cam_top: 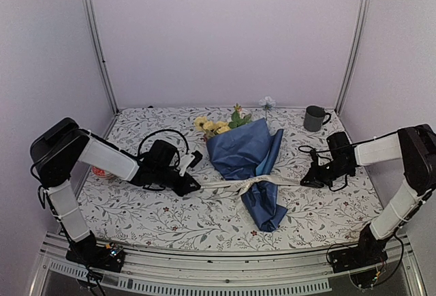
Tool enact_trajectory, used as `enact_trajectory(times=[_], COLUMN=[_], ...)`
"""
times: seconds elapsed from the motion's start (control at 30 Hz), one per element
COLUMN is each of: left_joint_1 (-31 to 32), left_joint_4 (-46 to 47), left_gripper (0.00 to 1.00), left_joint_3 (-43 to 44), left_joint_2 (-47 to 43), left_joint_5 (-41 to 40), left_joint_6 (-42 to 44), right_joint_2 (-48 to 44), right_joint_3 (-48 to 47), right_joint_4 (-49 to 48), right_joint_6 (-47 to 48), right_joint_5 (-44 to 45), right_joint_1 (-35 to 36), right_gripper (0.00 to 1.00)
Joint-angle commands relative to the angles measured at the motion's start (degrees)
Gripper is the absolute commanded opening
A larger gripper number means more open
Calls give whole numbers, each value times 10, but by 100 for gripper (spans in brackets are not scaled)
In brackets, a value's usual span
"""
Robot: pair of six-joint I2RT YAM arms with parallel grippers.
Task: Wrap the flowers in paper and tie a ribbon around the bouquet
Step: Tie the half-tied ribbon around the folded bouquet.
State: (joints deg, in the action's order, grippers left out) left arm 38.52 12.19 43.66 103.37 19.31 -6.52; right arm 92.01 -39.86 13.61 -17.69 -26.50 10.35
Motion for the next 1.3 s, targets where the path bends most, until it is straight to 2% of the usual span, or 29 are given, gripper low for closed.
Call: enact_trajectory(times=[0.0, 0.33, 0.97, 1.27], left_joint_1=[2, -14, -70, -84], left_joint_4=[-16, -31, 8, 13], left_gripper=[0, 0, 0, 0], left_joint_3=[-20, -60, -130, -144], left_joint_2=[-7, -38, -104, -100], left_joint_5=[-8, -43, -45, -40], left_joint_6=[-16, -34, -54, -57], right_joint_2=[-1, -4, -14, -16], right_joint_3=[13, 20, 33, 35], right_joint_4=[-27, 0, 31, 32], right_joint_6=[11, 10, 17, 17], right_joint_5=[14, -7, -4, -2], right_joint_1=[-25, -50, -50, -50], right_gripper=[0, 0, 0, 0])
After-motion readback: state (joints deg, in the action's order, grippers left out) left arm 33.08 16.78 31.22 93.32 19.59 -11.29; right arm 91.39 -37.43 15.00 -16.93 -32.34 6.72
